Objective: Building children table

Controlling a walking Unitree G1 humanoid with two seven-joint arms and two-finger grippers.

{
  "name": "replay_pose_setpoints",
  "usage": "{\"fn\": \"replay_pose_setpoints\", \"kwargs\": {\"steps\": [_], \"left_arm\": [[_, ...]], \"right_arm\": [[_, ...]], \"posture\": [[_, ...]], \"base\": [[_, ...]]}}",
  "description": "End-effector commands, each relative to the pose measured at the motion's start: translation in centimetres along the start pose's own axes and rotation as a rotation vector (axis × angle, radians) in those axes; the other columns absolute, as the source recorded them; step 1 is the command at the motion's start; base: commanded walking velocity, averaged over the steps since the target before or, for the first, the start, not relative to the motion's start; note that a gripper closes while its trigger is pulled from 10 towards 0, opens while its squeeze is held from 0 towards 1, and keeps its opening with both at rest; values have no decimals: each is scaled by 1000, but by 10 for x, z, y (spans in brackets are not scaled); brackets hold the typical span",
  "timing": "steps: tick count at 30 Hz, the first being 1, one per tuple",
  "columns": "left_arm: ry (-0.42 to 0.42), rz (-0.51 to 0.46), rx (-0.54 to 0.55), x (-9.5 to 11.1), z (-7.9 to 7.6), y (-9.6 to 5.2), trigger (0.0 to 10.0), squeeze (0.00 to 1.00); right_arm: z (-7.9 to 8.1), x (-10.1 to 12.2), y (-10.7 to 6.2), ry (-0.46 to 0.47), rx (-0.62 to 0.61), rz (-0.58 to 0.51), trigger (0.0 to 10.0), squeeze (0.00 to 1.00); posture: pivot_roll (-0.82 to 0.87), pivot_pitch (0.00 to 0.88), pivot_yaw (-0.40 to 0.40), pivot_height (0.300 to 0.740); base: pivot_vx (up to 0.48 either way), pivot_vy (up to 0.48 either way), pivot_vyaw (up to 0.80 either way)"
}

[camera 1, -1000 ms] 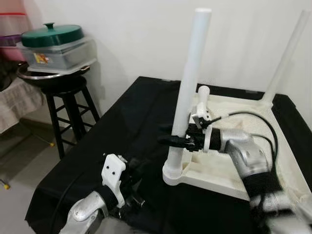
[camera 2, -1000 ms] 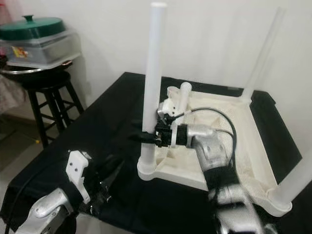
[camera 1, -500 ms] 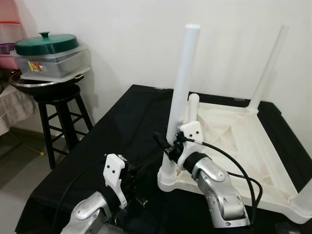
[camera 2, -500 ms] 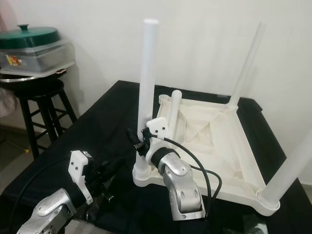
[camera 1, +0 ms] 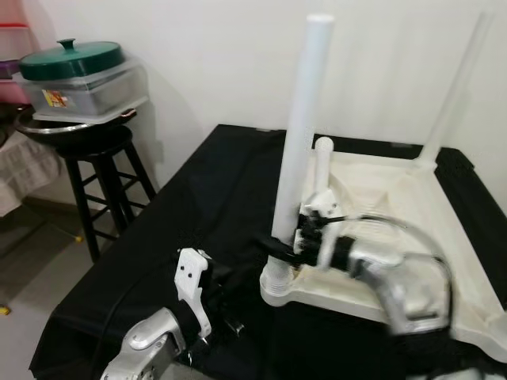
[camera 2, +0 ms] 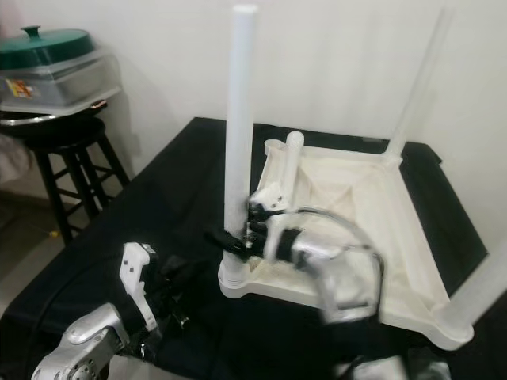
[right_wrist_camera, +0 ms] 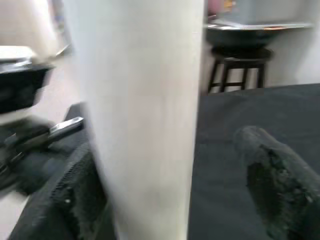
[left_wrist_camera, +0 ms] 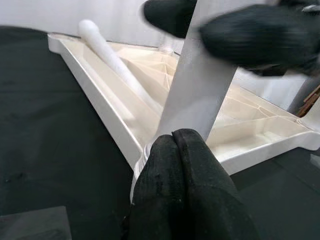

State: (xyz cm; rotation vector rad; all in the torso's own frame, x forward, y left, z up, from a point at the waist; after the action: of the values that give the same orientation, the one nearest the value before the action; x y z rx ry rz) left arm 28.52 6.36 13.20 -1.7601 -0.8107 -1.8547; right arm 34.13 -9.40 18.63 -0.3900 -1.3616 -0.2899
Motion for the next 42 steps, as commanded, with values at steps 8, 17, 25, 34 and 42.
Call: {"fn": "replay_pose_setpoints", "kwargs": {"steps": [8, 17, 25, 34, 42], "left_arm": [[-14, 16, -15, -6, -1, 1, 10000, 0], [-19, 16, -19, -8, -3, 2, 10000, 0], [-18, 15, -31, -8, -7, 0, 10000, 0], [96, 83, -81, -10, -21, -17, 10000, 0], [165, 128, -140, -16, -26, -20, 10000, 0]], "right_arm": [[-15, 5, 4, -22, 100, 79, 10000, 0], [-18, 20, 12, 17, 247, 80, 0, 0], [-23, -5, 3, 32, 207, 129, 0, 0], [-6, -75, 29, 268, -507, -49, 0, 0], [-19, -67, 33, 233, -603, -62, 0, 0]], "posture": [[29, 0, -31, 740], [42, 0, -43, 740], [30, 0, -43, 740], [8, 0, -16, 740], [3, 0, 3, 740]], "base": [[0, 0, 0], [0, 0, 0], [0, 0, 0], [0, 0, 0], [0, 0, 0]]}}
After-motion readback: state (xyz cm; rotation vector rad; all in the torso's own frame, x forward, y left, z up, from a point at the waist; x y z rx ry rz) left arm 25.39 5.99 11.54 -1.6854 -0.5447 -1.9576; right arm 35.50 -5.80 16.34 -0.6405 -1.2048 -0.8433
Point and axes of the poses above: a point about 5 cm out from each wrist's last joint towards the gripper, its own y axis pointing out of the wrist towards the gripper, its own x axis along the axis of the wrist's last joint, z = x × y, the point moved 6 cm from there along y, pointing out of the wrist towards the gripper, and after that the axes turned 12 degrees about y, right-handed, at the moved point
